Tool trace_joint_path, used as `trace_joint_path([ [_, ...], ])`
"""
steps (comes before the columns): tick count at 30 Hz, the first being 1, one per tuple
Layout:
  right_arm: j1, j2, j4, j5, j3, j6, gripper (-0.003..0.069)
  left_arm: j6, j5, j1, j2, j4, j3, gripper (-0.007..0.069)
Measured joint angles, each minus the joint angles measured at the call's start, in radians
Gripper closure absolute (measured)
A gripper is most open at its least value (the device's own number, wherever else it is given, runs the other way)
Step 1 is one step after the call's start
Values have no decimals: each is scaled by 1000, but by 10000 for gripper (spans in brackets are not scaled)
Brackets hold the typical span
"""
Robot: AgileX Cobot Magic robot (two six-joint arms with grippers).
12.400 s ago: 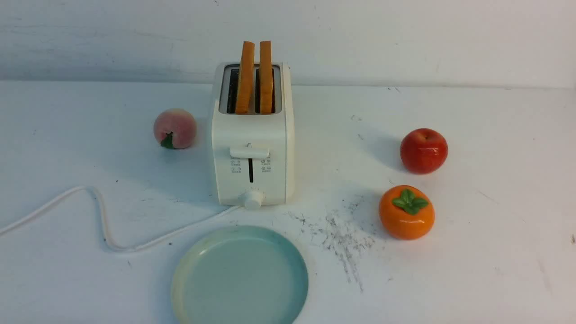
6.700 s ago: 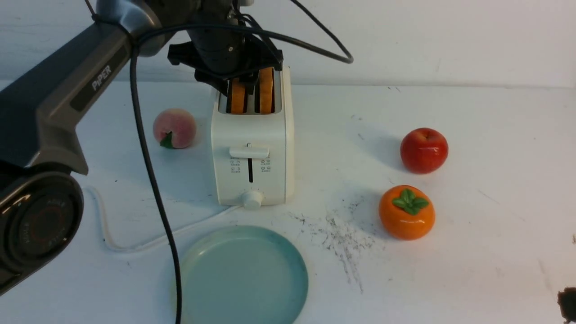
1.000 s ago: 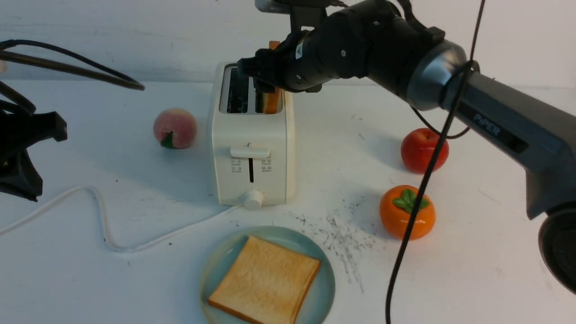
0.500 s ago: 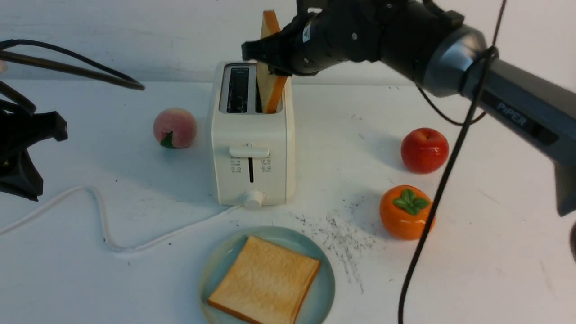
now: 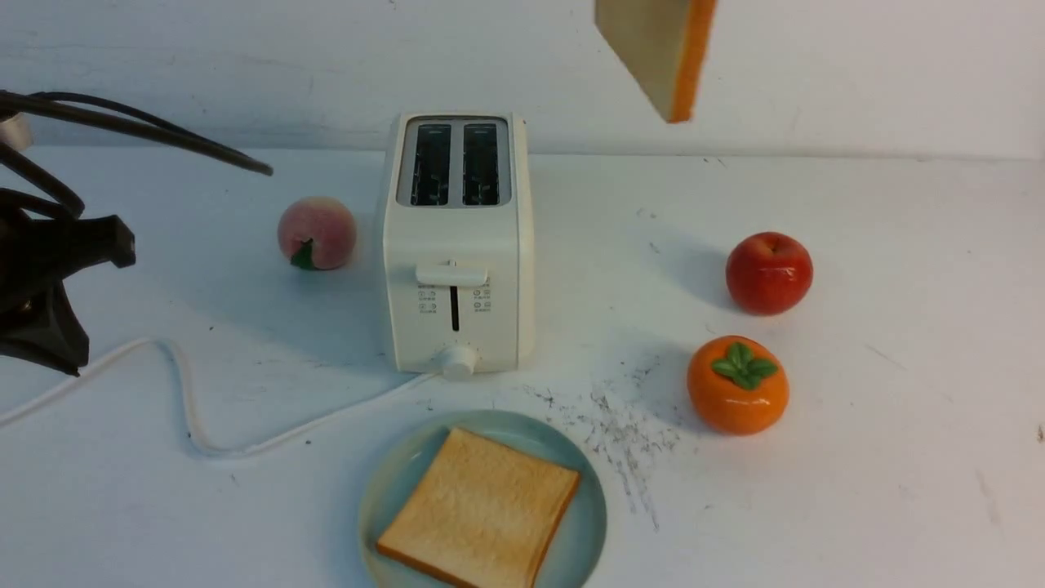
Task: Take toasted bread from bread machine on white table place on plate.
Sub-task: 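Place the held slice of bread on top of the slice on the plate with the right gripper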
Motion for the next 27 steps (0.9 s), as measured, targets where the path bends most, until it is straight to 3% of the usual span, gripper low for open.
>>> trace_joint_path([
  [5,-20,-52,39,25,98,-21,547,0,0,0,0,-1,0,638],
  [11,-25,-155,409,28,492,-123,547,0,-1,0,0,-1,0,635],
  [12,-25,-158,424,28,507,-141,547,0,-1,0,0,-1,0,634],
  [15,-25,-178,700,8,767,-324,547,0,-2,0,0,0,0,630],
  [16,-25,-178,700,4,767,-335,547,0,-2,0,0,0,0,630],
  [18,-25,-166,862,-66,896,-457,547,0,-2,0,0,-2,0,628],
  [21,-25,-112,1074,-156,966,-641,547,0,-2,0,0,-2,0,629],
  [27,-25,0,1356,-279,968,-857,547,0,-2,0,0,-3,0,627],
])
